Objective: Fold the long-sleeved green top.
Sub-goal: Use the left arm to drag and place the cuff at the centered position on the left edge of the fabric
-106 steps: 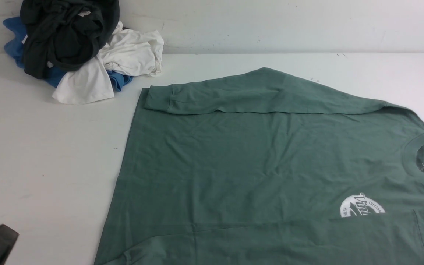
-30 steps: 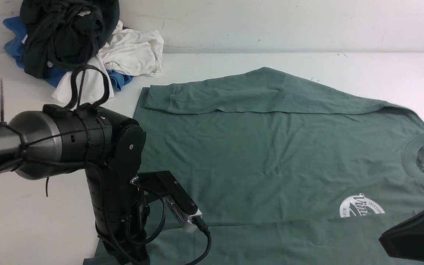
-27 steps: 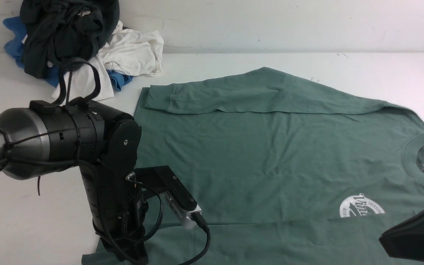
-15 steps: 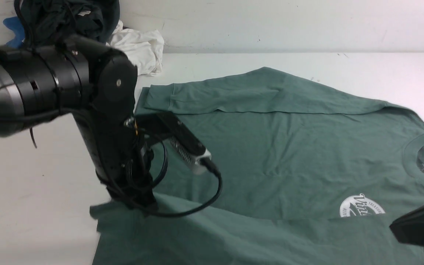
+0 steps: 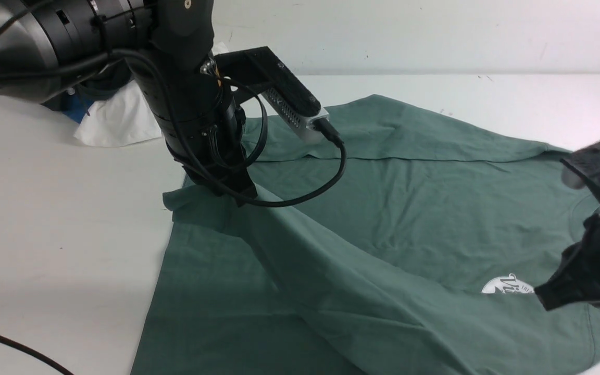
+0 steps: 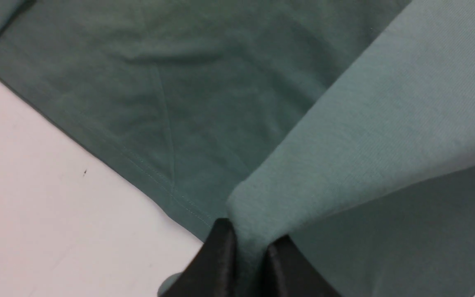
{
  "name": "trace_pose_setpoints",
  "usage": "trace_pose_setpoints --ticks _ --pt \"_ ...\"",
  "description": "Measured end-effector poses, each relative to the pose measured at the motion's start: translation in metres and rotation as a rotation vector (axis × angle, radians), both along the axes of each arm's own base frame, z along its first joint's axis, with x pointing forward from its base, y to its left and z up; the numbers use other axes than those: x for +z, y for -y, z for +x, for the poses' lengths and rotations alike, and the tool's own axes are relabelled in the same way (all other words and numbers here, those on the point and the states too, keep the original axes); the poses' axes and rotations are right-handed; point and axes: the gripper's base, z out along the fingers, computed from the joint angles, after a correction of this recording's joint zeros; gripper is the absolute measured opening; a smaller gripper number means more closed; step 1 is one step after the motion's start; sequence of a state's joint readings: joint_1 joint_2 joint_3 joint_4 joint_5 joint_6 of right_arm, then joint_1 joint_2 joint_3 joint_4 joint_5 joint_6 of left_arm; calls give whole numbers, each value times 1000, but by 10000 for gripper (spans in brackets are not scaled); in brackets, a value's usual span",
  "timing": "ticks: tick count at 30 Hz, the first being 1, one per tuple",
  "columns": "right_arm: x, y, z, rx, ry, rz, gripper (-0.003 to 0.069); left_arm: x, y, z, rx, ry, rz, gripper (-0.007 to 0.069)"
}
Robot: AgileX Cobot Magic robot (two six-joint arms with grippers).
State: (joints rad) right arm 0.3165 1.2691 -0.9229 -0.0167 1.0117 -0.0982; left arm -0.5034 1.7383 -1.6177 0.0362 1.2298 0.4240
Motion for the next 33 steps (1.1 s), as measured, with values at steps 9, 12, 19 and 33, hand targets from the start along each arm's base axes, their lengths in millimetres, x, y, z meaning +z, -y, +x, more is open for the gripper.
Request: trace_pose_setpoints --ticks 9,12,19,33 --pt "-29 25 52 -151 -88 -13 161 0 0 0 0 1 0 37" --pt "-50 25 62 -160 -149 -24 290 0 0 0 -2 1 0 37" --pt "-89 23 82 -195 -188 -39 391 0 0 0 -9 2 3 37" --pt "-123 24 94 -224 -238 -74 265 0 0 0 -10 1 4 37"
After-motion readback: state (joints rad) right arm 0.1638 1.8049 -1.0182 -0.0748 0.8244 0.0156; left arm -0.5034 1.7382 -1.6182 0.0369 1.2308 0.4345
